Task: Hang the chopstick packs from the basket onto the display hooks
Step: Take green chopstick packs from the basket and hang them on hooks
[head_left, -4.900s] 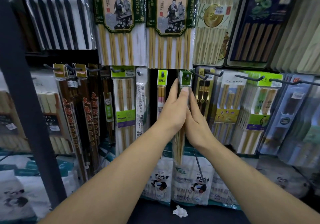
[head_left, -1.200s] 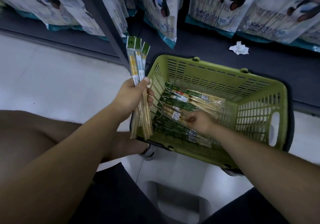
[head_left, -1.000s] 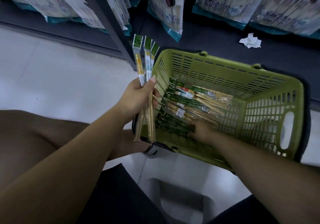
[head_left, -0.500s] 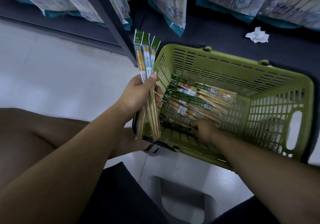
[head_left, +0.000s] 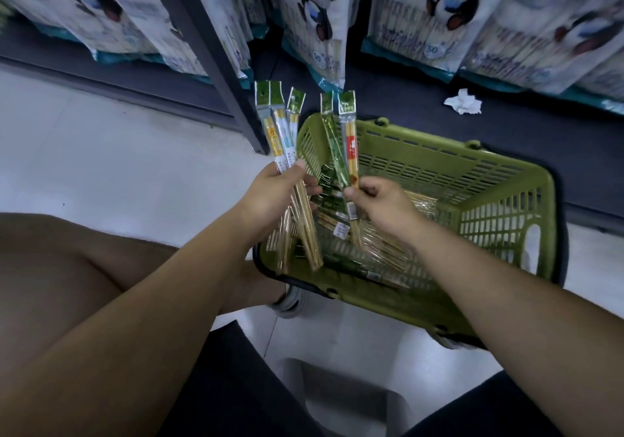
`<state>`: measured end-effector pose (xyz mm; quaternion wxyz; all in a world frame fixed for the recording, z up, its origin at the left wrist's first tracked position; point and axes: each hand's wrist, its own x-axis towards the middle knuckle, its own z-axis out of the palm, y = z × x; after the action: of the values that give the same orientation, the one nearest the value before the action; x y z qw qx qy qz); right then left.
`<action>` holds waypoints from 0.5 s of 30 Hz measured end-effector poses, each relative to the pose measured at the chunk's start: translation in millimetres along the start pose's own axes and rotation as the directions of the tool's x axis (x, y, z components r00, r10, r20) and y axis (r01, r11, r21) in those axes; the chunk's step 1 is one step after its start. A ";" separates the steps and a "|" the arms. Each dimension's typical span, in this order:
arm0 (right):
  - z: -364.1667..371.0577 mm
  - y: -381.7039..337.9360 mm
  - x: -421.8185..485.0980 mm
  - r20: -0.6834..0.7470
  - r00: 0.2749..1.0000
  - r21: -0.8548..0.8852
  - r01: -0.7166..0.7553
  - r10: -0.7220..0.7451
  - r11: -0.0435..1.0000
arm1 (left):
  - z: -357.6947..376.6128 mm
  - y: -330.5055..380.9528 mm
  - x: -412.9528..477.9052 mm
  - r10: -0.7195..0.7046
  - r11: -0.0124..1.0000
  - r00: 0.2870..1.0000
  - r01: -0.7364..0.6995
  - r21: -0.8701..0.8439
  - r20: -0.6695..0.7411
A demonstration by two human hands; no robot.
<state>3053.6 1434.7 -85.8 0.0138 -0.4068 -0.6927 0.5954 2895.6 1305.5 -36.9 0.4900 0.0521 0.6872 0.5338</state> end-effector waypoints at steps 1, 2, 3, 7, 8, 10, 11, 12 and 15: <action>1.1 -13.1 -3.6 0.021 0.999 -0.006 0.037 -0.037 0.999 | 2.4 0.1 -1.1 0.000 1.000 1.000 0.000 0.022 -0.010; 3.4 -24.4 -7.4 0.045 0.996 -0.010 0.077 -0.077 0.997 | 4.6 -0.1 -2.3 0.010 0.998 1.000 -0.009 0.060 -0.014; 6.7 -33.3 -10.8 0.064 0.992 0.003 0.110 -0.110 0.994 | 6.5 -0.1 -4.0 0.026 0.996 1.000 -0.025 0.086 -0.008; 22.9 -49.3 -18.1 0.065 0.959 -0.212 0.283 -0.275 0.935 | 13.0 0.5 -8.9 0.126 0.991 0.992 -0.127 0.039 0.024; 25.7 -50.5 -18.5 0.080 0.945 -0.360 0.324 -0.317 0.875 | 13.4 1.1 -9.5 0.145 0.988 0.989 -0.146 0.042 0.028; 27.8 -52.0 -19.1 0.129 0.929 -0.543 0.359 -0.347 0.759 | 11.6 0.9 -8.7 0.171 0.983 0.985 -0.172 0.066 0.031; 28.0 -52.7 -19.2 0.147 0.925 -0.565 0.369 -0.351 0.738 | 10.0 1.3 -7.7 0.172 0.981 0.985 -0.172 0.088 0.011; 27.9 -53.2 -18.9 0.153 0.921 -0.561 0.379 -0.358 0.736 | 7.6 2.3 -6.5 0.164 0.981 0.986 -0.160 0.111 -0.022; 24.8 -42.1 -10.6 0.075 0.937 -0.461 0.336 -0.341 0.821 | -2.8 7.0 -2.9 0.128 0.989 0.988 -0.120 0.090 -0.082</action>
<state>3025.2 1410.1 -52.9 0.0243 -0.2719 -0.8763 0.3969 2891.9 1304.9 -29.7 0.4226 0.0922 0.7256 0.5352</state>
